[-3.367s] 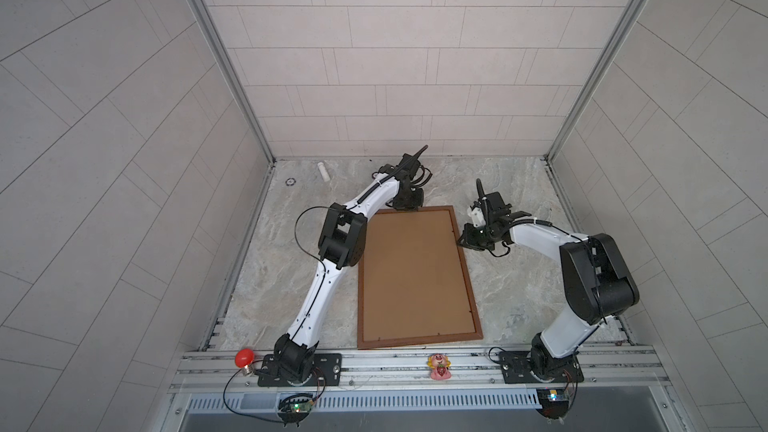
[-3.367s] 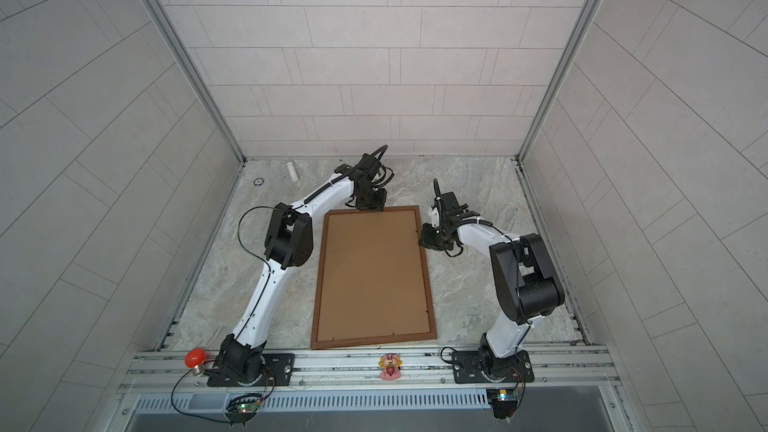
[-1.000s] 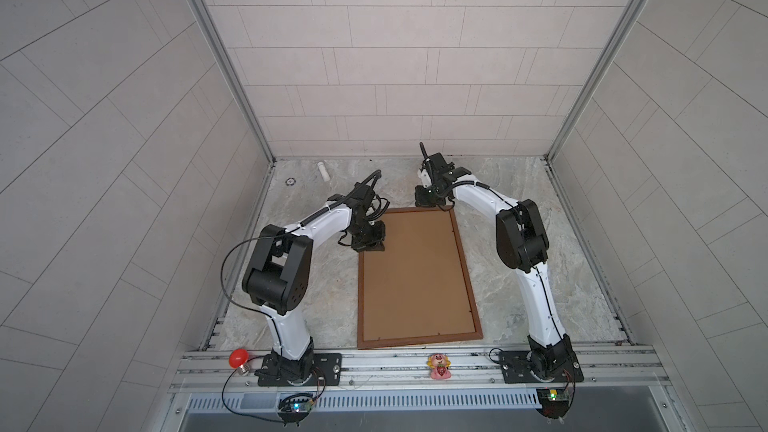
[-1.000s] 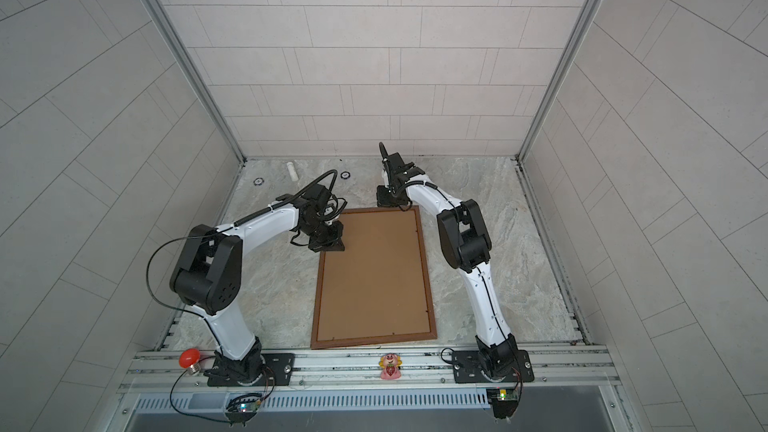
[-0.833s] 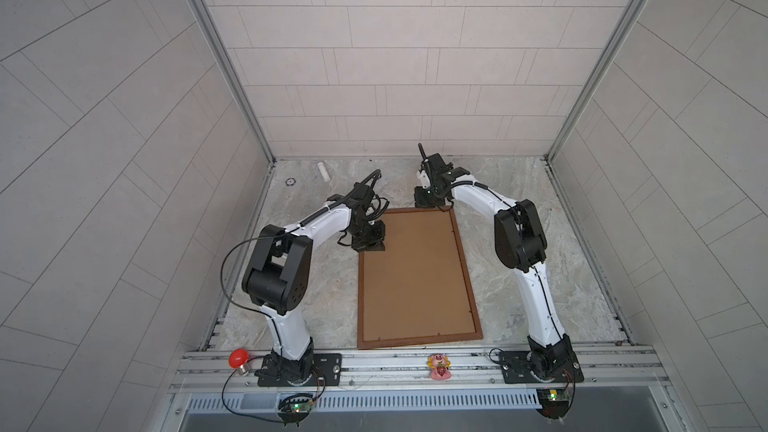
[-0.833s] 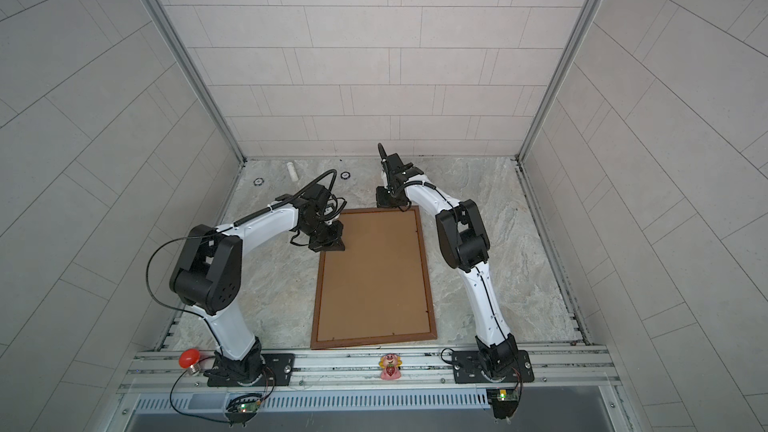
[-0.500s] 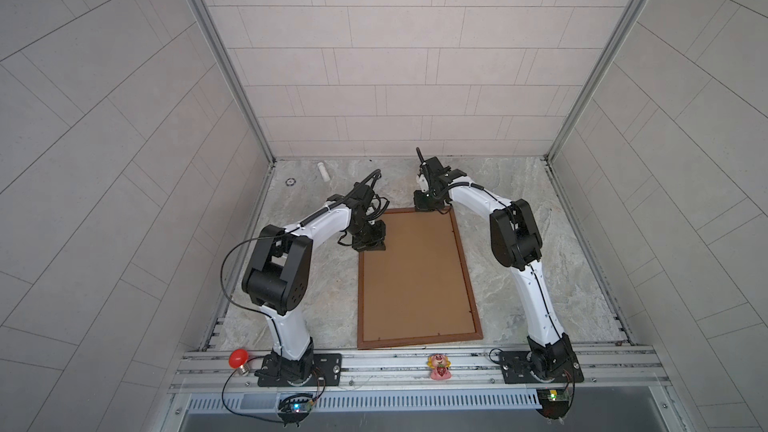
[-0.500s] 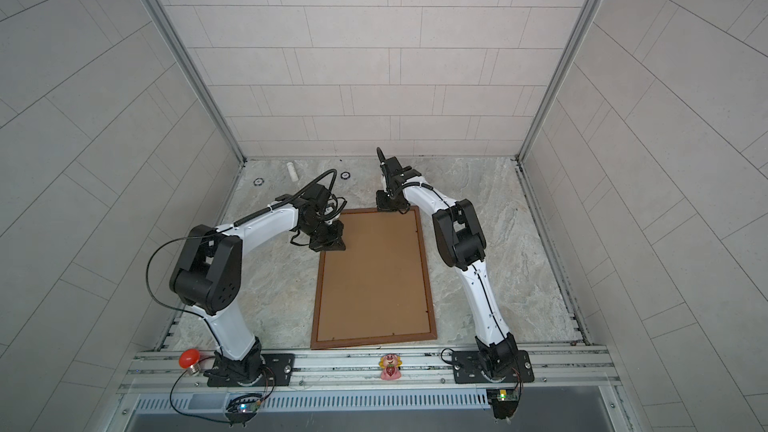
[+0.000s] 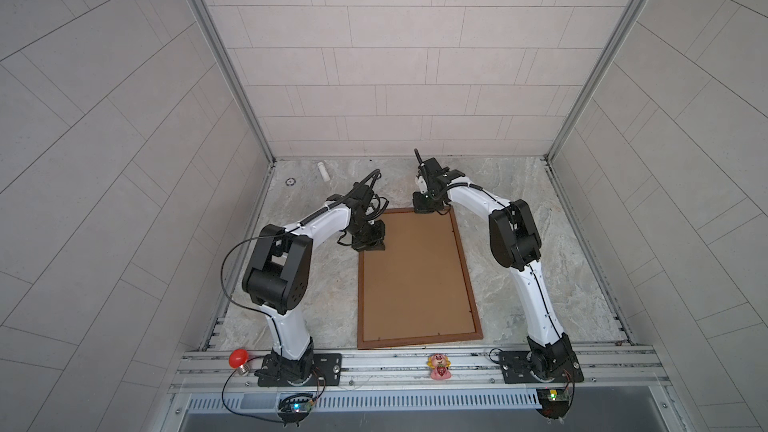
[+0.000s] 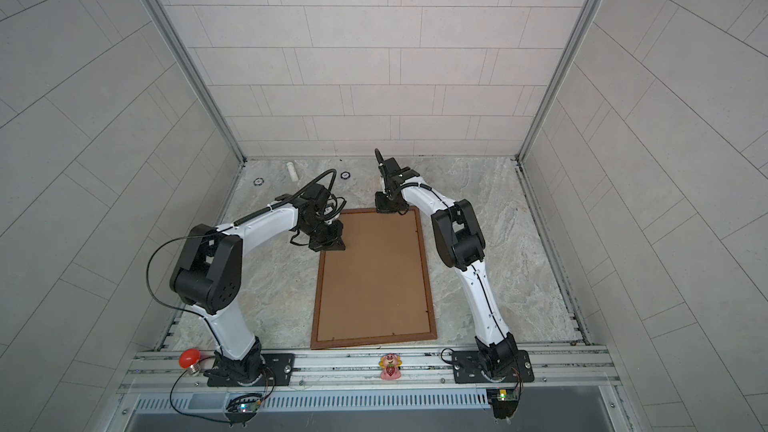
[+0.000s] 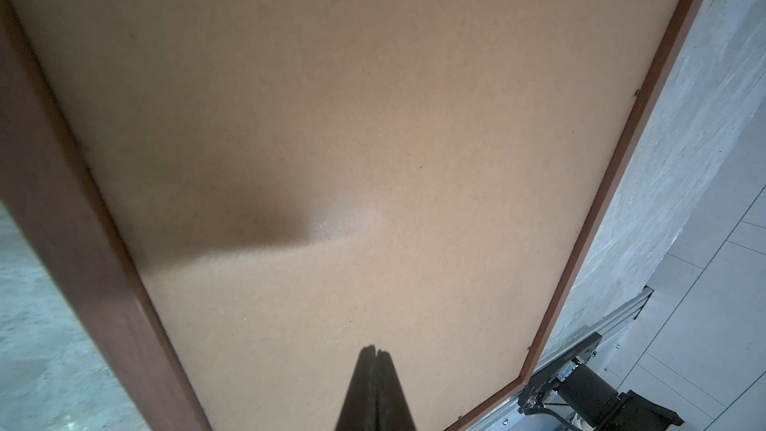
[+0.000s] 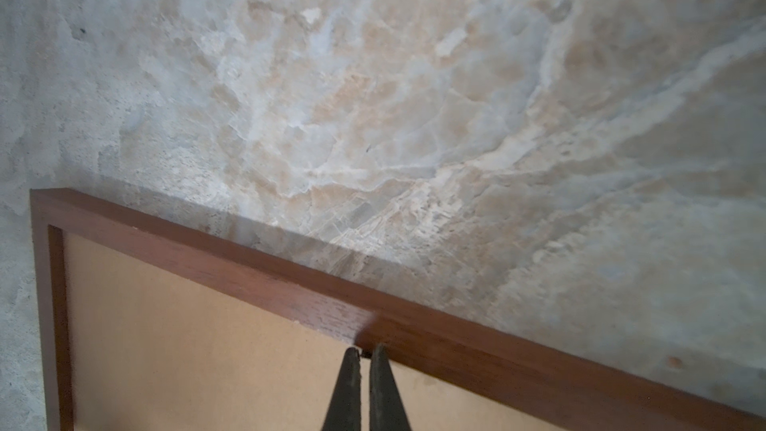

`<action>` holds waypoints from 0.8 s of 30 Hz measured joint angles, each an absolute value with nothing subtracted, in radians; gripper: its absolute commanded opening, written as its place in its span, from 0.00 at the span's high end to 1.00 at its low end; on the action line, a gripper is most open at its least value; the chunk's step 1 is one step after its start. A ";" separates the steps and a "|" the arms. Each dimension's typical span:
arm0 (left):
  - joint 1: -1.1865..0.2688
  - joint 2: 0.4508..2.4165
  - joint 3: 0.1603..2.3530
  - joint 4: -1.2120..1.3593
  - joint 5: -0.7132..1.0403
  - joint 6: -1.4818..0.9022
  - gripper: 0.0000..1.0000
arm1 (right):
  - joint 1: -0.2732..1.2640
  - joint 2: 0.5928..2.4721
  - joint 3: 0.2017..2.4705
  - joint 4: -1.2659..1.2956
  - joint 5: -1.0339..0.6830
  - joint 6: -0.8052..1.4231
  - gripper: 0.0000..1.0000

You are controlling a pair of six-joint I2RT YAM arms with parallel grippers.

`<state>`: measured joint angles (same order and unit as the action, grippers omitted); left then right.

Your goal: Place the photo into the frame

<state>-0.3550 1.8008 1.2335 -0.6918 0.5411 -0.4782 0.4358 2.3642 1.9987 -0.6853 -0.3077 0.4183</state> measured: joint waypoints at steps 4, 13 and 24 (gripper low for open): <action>-0.353 1.801 1.226 -0.691 0.541 -0.478 1.00 | 0.440 2.366 1.999 -0.685 -0.305 0.418 1.00; -0.353 1.801 1.217 -0.689 0.541 -0.478 1.00 | 0.440 2.366 2.025 -0.705 -0.284 0.404 1.00; -0.353 1.801 1.211 -0.686 0.542 -0.478 1.00 | 0.440 2.366 2.057 -0.708 -0.265 0.392 1.00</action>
<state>-0.3534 1.8008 1.2110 -0.6865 0.5419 -0.4782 0.4404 2.3661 2.0571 -0.7078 -0.2646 0.3923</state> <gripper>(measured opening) 0.045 0.048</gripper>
